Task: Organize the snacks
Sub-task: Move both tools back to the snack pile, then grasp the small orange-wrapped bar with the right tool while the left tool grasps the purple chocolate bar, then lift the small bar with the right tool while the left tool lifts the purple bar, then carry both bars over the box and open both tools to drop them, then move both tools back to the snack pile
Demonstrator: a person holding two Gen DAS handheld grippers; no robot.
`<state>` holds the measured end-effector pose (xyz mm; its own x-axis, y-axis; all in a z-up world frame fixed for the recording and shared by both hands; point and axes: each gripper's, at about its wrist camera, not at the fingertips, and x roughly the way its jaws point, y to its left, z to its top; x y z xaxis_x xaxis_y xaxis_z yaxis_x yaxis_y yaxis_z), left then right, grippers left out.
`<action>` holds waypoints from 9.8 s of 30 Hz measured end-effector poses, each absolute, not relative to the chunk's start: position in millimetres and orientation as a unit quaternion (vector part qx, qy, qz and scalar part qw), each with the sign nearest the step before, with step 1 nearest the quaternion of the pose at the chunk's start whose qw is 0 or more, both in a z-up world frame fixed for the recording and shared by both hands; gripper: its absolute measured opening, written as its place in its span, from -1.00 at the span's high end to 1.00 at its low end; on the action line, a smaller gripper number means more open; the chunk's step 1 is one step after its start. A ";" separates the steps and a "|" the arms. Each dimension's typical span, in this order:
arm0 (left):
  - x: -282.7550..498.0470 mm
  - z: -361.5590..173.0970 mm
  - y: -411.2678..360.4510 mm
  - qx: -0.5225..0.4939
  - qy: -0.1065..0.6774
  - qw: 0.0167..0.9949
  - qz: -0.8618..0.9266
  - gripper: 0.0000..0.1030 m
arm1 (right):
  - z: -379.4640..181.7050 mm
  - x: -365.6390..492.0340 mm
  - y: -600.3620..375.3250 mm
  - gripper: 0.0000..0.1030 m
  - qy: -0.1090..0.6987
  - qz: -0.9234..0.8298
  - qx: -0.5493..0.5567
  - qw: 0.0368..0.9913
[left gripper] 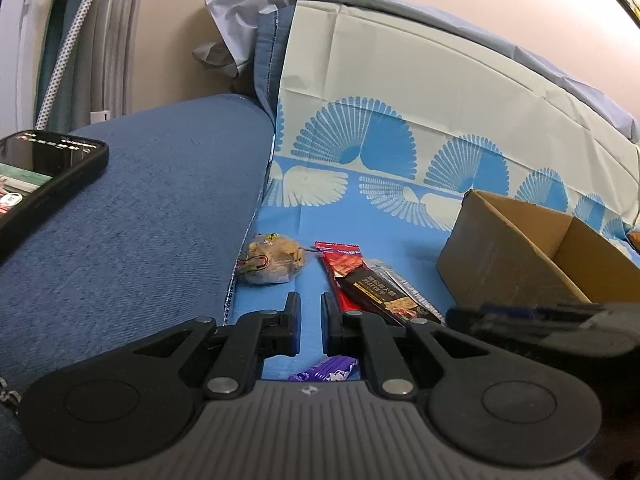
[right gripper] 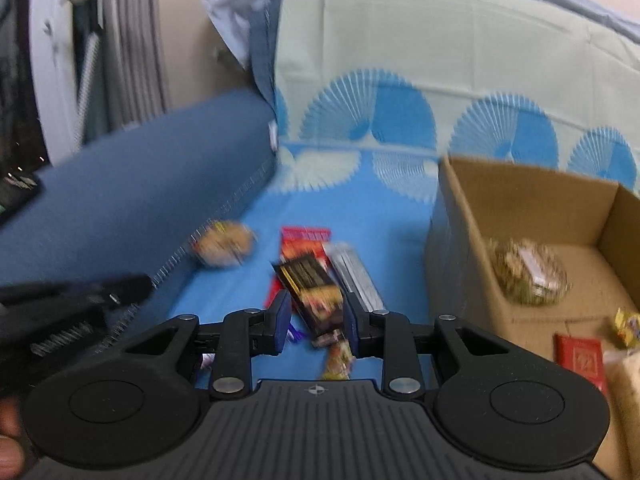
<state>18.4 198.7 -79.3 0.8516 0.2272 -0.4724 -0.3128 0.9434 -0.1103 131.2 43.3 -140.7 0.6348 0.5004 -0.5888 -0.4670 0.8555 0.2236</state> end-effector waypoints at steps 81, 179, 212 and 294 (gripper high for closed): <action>94.0 -131.6 186.2 -0.070 0.399 0.910 0.091 -0.28 | -190.0 124.3 61.7 0.57 0.440 0.319 -0.030 0.839; 42.4 -71.3 183.9 -0.185 0.290 0.927 0.150 0.68 | -91.3 178.1 -83.1 0.65 0.240 0.343 0.080 0.905; 155.7 38.7 -3.6 -0.132 0.215 0.968 -0.011 0.68 | -104.8 247.9 -190.7 0.65 0.274 0.127 0.211 0.930; 73.2 -120.4 179.1 -0.151 0.419 0.887 0.124 0.15 | -80.4 175.5 -30.7 0.33 0.276 0.328 0.075 0.900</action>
